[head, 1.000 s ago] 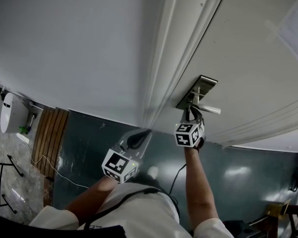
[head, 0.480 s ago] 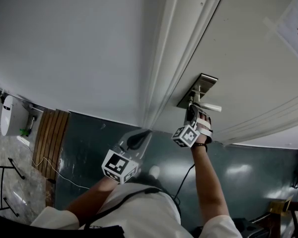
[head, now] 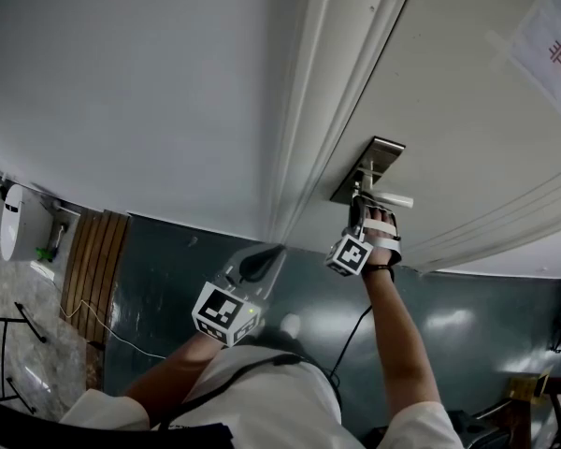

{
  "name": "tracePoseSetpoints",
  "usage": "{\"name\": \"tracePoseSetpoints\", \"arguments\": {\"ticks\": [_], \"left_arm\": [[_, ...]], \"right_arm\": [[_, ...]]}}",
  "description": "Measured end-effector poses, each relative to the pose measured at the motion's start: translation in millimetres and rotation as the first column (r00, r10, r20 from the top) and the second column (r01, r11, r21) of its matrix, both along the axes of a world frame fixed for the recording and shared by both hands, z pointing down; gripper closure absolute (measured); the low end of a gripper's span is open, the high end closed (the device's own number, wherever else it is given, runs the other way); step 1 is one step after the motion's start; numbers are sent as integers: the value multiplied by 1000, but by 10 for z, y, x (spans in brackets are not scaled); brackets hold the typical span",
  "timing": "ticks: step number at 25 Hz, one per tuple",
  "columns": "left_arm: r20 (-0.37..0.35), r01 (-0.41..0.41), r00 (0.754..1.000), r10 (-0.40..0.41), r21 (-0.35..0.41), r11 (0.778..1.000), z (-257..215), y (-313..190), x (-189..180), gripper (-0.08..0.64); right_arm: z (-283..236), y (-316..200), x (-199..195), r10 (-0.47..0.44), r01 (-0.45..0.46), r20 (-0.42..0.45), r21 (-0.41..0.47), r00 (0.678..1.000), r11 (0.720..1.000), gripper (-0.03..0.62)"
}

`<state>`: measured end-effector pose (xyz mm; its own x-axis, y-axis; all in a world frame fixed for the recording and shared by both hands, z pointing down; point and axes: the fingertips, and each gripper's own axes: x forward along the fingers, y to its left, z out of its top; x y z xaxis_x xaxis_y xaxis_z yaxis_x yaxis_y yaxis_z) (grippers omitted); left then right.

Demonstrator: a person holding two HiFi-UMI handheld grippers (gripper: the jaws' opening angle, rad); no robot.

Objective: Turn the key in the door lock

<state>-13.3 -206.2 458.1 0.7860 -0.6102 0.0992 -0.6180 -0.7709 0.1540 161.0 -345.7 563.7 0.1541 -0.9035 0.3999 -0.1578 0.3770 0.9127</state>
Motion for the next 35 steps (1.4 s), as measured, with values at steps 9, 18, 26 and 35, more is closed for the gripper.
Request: {"name": "tracePoseSetpoints", "arguments": {"ticks": [9,18,26,35], "left_arm": [[-1,8,1000,-8,14,1000,-47,50,31,555],[-6,-27,1000,27,24,999,-82,107,241,554],[-12,-75,997,76,41,996,-163,121,529,554],[-26,-121,992,123,69,990,-338,146,767,554]], "right_arm": [[147,25,83,25,-23,74,-27,997,999,483],[-40,271,15,-2,1,181,4,983,1000,476],[-479,739,-79,-22,-48,584,104,811,993,528],[-1178,1359,-147,-112,-127,924,168,366,978,538]]}}
